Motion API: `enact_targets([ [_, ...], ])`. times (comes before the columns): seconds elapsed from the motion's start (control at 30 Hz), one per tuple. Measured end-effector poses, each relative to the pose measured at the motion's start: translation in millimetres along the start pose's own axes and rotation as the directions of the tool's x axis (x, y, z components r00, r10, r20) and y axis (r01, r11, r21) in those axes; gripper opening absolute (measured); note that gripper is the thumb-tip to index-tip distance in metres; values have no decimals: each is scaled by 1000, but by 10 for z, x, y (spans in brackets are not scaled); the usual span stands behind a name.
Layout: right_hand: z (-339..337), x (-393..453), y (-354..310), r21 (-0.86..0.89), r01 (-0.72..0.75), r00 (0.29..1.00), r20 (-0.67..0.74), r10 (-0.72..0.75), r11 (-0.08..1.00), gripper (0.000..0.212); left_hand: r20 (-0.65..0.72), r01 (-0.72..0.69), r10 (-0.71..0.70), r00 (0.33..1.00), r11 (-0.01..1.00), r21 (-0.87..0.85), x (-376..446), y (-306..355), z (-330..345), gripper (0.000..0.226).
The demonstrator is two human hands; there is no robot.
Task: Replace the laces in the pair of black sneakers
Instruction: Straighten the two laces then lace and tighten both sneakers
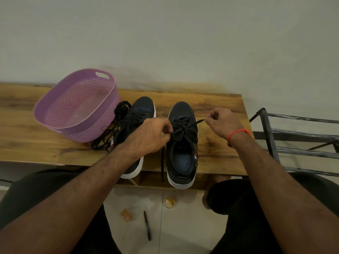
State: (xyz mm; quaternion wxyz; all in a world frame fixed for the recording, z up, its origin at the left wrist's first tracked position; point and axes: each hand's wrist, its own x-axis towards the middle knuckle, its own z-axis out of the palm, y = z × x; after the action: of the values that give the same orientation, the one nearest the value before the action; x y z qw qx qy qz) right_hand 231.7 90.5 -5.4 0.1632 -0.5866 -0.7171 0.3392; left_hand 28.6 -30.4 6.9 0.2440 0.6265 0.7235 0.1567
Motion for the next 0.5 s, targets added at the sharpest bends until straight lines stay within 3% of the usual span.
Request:
enact_targets([
  [0.1,12,-15,-40,-46,62,997,54,-59,997,15,-14,71,-72,997,997,-43,6,-6,-4,15],
  [0.17,24,-32,-68,-73,149,986,80,-143,986,22,56,131,-129,990,990,-47,-8,16,7,9],
  [0.33,66,-92,-142,-37,300,939,188,-288,953,13,102,169,-162,982,984,-63,-40,78,54,7],
  [0.5,83,-136,-171,-55,364,895,299,-332,930,13,142,222,-211,967,973,-69,-37,100,-99,8],
])
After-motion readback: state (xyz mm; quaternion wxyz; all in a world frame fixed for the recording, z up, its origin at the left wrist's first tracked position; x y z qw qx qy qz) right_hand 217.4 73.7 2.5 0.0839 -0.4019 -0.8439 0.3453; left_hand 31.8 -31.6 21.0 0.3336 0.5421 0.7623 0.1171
